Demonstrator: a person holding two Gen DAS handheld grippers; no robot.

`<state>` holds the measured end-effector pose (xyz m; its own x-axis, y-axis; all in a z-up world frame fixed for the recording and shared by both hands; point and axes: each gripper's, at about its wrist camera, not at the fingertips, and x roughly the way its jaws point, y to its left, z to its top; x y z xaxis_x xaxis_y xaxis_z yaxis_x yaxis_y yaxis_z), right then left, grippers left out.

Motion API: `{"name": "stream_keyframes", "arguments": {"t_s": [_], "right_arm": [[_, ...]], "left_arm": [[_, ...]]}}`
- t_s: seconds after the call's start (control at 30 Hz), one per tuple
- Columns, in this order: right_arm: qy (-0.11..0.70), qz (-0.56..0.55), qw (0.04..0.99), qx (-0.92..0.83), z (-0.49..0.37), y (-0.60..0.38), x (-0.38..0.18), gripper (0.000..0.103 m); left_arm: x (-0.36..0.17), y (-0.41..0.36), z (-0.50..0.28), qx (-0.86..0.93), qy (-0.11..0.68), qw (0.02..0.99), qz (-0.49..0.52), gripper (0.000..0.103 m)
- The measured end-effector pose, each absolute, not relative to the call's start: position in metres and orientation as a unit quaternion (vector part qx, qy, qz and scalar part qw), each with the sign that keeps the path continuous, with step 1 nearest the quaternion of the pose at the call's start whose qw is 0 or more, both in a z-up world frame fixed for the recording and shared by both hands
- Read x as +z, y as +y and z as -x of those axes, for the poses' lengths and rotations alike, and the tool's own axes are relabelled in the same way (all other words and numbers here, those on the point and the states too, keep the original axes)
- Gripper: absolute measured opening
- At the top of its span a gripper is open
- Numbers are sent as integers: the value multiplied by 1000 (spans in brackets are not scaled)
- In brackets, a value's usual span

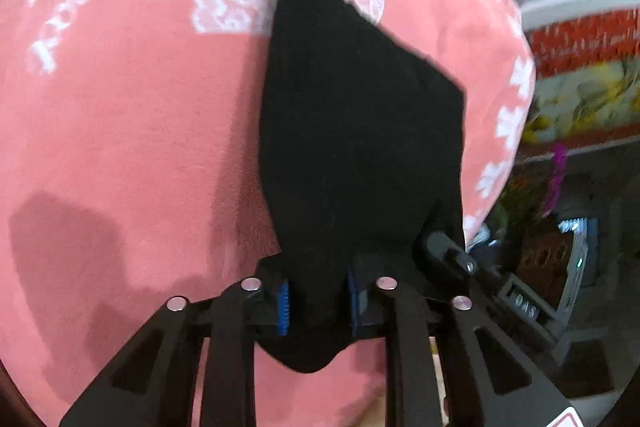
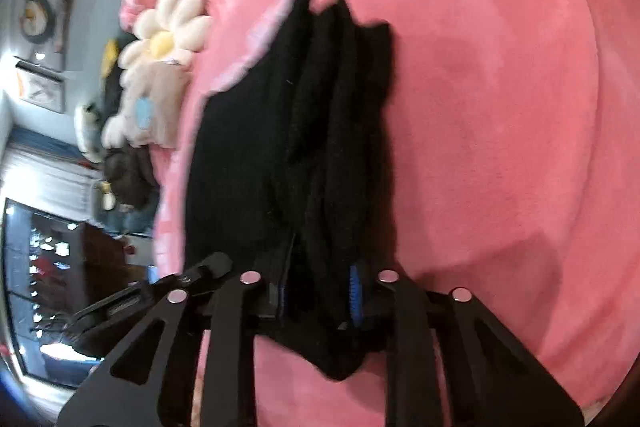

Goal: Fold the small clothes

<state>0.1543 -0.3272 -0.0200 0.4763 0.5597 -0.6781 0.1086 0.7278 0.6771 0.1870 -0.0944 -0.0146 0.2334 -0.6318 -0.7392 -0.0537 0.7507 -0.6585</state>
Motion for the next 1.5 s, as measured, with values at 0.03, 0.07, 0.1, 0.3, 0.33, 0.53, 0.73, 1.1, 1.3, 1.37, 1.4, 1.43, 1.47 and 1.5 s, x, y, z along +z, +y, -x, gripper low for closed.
{"name": "stream_keyframes", "arguments": {"t_s": [0.03, 0.07, 0.1, 0.3, 0.33, 0.53, 0.73, 1.1, 1.3, 1.37, 1.4, 1.43, 1.47, 1.5], "right_arm": [[488, -330, 793, 152, -143, -326, -5, 18], [491, -321, 795, 156, -134, -323, 3, 18], [499, -313, 793, 157, -125, -322, 3, 18], [538, -264, 799, 54, -97, -330, -30, 35], [506, -277, 814, 68, -98, -332, -15, 35], [465, -223, 845, 141, -160, -293, 26, 24], [503, -217, 835, 50, -197, -306, -10, 5], [489, -204, 846, 52, -151, -285, 13, 9], [548, -153, 819, 65, -95, -257, -16, 8], [567, -147, 809, 42, -85, -264, -40, 4], [566, -166, 806, 40, -80, -271, -41, 3], [559, -186, 807, 37, -75, -278, -35, 3], [552, -191, 811, 35, -73, -280, -29, 4], [547, -188, 815, 34, -70, -281, -24, 7]], "left_arm": [[-4, -90, -182, -206, 585, 728, 292, 14], [8, -86, -175, -214, 586, 728, 285, 14], [21, -82, -162, -225, 588, 727, 275, 14], [-2, -94, -124, -140, 640, 745, 126, 28], [1, -94, -124, -143, 634, 748, 138, 31], [33, -102, -147, -143, 581, 786, 156, 42], [32, -126, -161, -135, 571, 805, 89, 50], [24, -124, -160, -129, 580, 800, 90, 52], [21, -119, -150, -126, 583, 797, 97, 53], [21, -119, -144, -126, 582, 798, 92, 53], [20, -118, -143, -125, 583, 797, 91, 53], [19, -117, -141, -124, 585, 796, 90, 53], [18, -116, -139, -123, 588, 794, 89, 53], [18, -116, -137, -121, 590, 794, 89, 53]]}}
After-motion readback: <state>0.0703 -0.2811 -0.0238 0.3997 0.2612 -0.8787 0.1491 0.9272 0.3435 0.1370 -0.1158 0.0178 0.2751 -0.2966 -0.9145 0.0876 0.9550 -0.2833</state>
